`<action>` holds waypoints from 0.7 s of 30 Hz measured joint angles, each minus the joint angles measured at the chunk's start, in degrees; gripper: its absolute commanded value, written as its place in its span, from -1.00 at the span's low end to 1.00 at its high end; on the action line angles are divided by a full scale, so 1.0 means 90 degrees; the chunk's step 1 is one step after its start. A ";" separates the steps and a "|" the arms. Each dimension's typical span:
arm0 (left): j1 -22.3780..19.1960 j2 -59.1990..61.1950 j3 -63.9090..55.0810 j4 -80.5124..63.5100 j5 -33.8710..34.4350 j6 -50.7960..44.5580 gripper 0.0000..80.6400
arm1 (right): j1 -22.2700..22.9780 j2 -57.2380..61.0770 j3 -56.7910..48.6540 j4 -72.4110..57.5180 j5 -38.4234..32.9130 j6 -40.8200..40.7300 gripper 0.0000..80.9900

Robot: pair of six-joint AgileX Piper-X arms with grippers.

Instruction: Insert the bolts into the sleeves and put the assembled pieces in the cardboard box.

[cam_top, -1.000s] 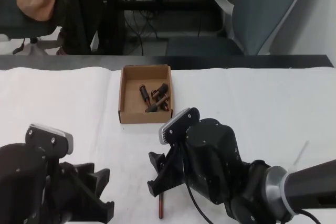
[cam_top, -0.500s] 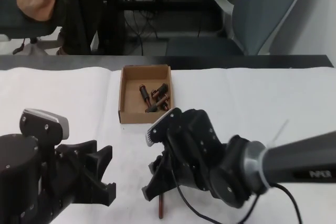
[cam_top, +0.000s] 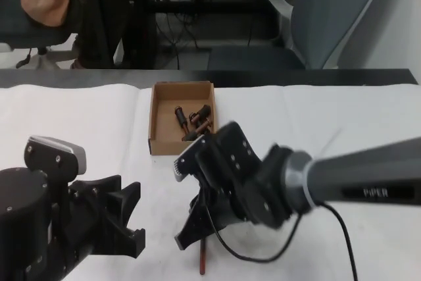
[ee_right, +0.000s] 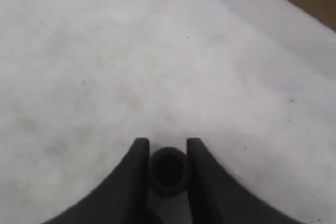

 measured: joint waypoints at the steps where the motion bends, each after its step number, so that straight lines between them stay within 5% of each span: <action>1: 0.0000 0.0000 0.0000 0.0000 0.0000 0.0000 -0.10 | 0.0000 0.0000 -0.0161 0.0373 -0.0034 -0.0116 -0.99; 9: 0.0000 0.0000 0.0000 0.0000 0.0000 0.0000 -0.10 | -0.0094 0.0000 -0.1892 0.3715 -0.0037 -0.1035 -0.99; 21: 0.0000 0.0000 0.0000 0.0000 0.0000 0.0000 -0.10 | -0.0516 0.0376 -0.2361 0.4415 -0.0007 -0.1633 -0.99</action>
